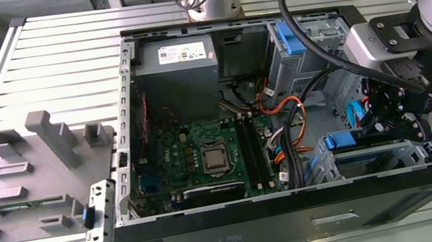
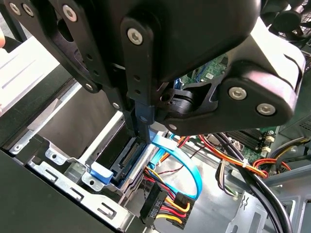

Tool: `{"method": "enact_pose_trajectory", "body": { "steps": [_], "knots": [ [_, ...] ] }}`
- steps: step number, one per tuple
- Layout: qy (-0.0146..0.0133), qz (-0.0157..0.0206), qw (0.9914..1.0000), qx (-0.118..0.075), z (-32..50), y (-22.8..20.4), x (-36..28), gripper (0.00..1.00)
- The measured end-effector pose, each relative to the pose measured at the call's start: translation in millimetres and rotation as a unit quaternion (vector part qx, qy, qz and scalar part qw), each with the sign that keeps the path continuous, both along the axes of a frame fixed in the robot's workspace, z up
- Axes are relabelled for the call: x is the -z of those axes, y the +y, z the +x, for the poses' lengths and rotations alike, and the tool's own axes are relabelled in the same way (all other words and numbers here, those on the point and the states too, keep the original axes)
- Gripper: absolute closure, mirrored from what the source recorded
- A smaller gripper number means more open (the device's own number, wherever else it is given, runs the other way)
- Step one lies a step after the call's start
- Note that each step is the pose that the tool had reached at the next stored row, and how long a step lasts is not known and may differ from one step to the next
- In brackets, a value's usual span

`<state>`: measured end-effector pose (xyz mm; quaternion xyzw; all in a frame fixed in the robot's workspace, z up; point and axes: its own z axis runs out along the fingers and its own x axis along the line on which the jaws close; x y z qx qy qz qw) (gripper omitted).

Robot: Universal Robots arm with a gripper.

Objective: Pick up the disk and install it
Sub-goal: 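Insert the first disk wire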

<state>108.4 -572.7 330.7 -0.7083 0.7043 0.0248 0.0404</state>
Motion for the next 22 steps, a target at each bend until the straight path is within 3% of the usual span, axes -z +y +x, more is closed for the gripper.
{"method": "enact_pose_trajectory", "body": {
  "steps": [2,3,8,17,22],
  "knots": [
    [0.0000,0.0003,1.00000,0.000,0.0,0.0,0.3,0.83],
    [0.0000,0.0002,1.00000,0.000,0.0,0.0,0.3,0.76],
    [0.0000,-0.0002,1.00000,0.000,0.0,0.0,-0.8,0.76],
    [0.0000,0.0000,1.00000,0.000,0.0,0.0,-21.8,0.76],
    [0.0000,0.0000,1.00000,0.000,1.1,0.0,-23.1,0.76]
  ]
}}
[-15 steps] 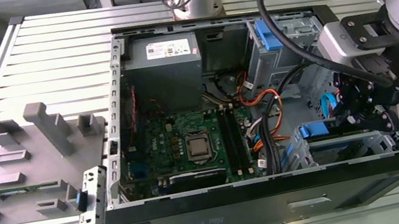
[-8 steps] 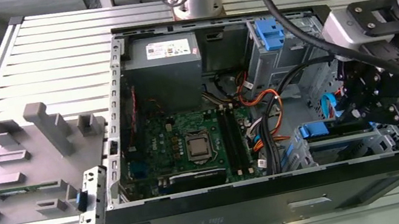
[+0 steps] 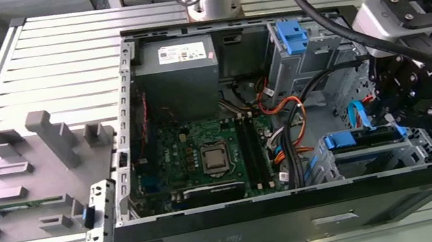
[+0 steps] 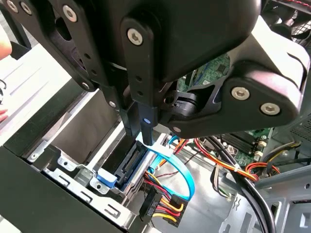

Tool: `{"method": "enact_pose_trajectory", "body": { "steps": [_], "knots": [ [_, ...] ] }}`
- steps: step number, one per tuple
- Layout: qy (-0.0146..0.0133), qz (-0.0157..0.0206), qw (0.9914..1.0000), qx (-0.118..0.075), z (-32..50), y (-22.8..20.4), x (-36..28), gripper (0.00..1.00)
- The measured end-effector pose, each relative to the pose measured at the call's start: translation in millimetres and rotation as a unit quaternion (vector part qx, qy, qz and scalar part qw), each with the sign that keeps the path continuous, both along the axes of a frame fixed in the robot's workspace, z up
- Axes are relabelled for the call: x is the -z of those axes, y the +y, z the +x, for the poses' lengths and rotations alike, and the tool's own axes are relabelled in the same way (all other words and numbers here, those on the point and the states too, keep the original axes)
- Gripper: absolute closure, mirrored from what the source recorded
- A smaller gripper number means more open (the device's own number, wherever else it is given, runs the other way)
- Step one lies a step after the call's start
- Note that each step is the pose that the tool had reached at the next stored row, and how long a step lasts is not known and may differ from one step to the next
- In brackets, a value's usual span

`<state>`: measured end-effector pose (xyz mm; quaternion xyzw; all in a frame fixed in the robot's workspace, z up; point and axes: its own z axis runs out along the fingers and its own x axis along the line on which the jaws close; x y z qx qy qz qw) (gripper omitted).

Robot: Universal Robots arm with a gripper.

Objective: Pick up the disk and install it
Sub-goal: 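Insert the first disk wire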

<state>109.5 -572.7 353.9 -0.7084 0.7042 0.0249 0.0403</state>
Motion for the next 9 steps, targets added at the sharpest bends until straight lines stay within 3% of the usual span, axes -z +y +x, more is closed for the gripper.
{"method": "enact_pose_trajectory", "body": {
  "steps": [9],
  "knots": [
    [0.0000,0.0000,1.00000,0.000,12.5,0.1,0.0,0.76]
  ]
}}
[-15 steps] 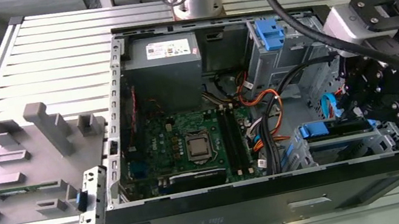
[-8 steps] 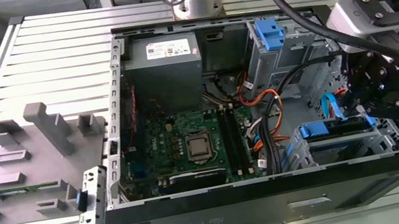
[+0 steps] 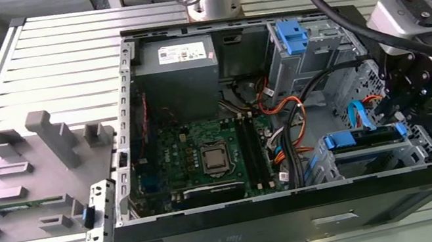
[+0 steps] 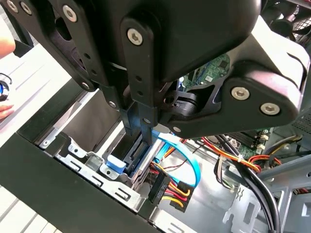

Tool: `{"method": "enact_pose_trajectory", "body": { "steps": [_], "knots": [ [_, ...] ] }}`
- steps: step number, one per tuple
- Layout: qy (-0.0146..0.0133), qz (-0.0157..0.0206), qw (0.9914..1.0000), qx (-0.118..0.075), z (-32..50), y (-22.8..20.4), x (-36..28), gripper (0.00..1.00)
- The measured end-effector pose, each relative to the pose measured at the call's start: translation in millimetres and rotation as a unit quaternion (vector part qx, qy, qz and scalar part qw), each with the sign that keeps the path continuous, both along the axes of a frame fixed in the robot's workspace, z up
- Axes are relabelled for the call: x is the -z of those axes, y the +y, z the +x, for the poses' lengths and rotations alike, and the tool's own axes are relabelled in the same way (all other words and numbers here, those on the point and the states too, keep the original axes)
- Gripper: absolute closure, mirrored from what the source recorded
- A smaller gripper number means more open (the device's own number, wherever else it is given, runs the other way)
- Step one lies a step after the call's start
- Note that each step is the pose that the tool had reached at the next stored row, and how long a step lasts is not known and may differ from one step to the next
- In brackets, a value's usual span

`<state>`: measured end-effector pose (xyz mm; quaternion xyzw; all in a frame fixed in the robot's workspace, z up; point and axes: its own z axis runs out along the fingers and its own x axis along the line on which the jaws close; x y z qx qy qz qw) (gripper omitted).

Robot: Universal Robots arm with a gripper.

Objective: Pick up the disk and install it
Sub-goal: 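Insert the first disk wire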

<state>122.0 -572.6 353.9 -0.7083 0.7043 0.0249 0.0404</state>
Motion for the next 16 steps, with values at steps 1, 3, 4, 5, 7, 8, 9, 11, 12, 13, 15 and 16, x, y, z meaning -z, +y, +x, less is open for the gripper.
{"method": "enact_pose_trajectory", "body": {
  "steps": [1,3,4,5,7,8,9,11,12,13,15,16],
  "knots": [
    [0.0000,0.0000,1.00000,0.000,0.0,0.0,0.0,0.76],
    [0.0000,0.0000,1.00000,0.000,0.1,-0.1,0.1,0.76],
    [0.0000,0.0000,1.00000,0.000,0.1,-0.1,0.1,0.76],
    [0.0000,0.0000,1.00000,0.000,0.1,-0.1,0.1,0.76],
    [0.0054,0.0001,0.99999,0.000,0.6,-0.2,0.2,0.76],
    [0.0112,0.0001,0.99994,0.000,0.7,-0.2,0.2,0.76],
    [0.0139,0.0000,0.99990,0.000,0.8,-0.1,0.1,0.76],
    [0.0141,0.0000,0.99990,0.000,0.7,-0.1,0.1,0.76],
    [0.0142,0.0000,0.99990,0.000,0.7,-0.1,0.1,0.76],
    [0.0142,0.0000,0.99990,0.000,0.7,-0.1,0.1,0.76],
    [0.0144,0.0000,0.99990,0.000,2.1,-0.1,0.2,0.76],
    [0.0144,0.0000,0.99990,0.000,2.5,-0.1,0.2,0.76]
  ]
}}
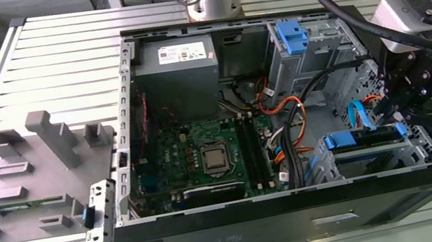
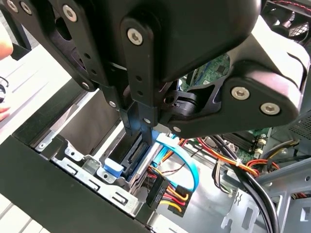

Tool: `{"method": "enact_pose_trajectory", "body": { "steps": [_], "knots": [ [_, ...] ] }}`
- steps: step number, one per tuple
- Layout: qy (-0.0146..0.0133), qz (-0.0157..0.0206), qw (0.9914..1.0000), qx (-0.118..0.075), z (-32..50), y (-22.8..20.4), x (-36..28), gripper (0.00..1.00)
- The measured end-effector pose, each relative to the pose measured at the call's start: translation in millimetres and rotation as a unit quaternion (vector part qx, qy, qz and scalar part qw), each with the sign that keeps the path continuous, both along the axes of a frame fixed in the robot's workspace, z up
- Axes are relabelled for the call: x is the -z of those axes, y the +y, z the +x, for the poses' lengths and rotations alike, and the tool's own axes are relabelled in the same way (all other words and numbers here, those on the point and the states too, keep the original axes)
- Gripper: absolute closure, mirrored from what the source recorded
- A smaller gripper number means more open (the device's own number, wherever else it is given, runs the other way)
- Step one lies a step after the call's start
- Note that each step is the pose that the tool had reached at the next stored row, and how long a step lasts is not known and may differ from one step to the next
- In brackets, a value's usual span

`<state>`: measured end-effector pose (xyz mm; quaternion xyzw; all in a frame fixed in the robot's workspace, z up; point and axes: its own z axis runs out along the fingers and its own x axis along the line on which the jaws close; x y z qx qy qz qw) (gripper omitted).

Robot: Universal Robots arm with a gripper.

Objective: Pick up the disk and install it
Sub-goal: 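Insert the first disk wire, then insert the second disk wire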

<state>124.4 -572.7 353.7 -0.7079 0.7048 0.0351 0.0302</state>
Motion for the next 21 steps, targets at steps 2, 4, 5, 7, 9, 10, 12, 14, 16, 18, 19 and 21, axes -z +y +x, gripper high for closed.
{"method": "enact_pose_trajectory", "body": {
  "steps": [2,4,5,7,9,10,12,14,16,18,19,21],
  "knots": [
    [0.0000,0.0000,1.00000,0.000,0.4,0.0,0.0,0.76],
    [0.0000,0.0000,1.00000,0.000,0.7,0.0,0.0,0.76],
    [0.0000,0.0000,1.00000,0.000,0.8,0.0,0.0,0.76],
    [0.0000,0.0000,1.00000,0.000,0.8,0.0,0.0,0.76],
    [0.0000,0.0000,1.00000,0.000,0.9,0.0,0.0,0.76],
    [0.0000,0.0000,1.00000,0.000,0.9,0.0,0.0,0.76],
    [0.0000,0.0000,1.00000,0.000,0.9,0.0,0.0,0.76],
    [0.0000,-0.0001,1.00000,0.000,0.9,-0.1,-1.1,0.76],
    [0.0000,0.0000,1.00000,0.000,0.9,0.0,-3.5,0.76],
    [0.0000,0.0000,1.00000,0.000,0.9,0.0,-5.8,0.76],
    [0.0000,0.0001,1.00000,0.000,0.9,0.0,-6.4,0.76],
    [0.0000,0.0002,1.00000,0.000,0.9,0.1,-6.5,0.76]
  ]
}}
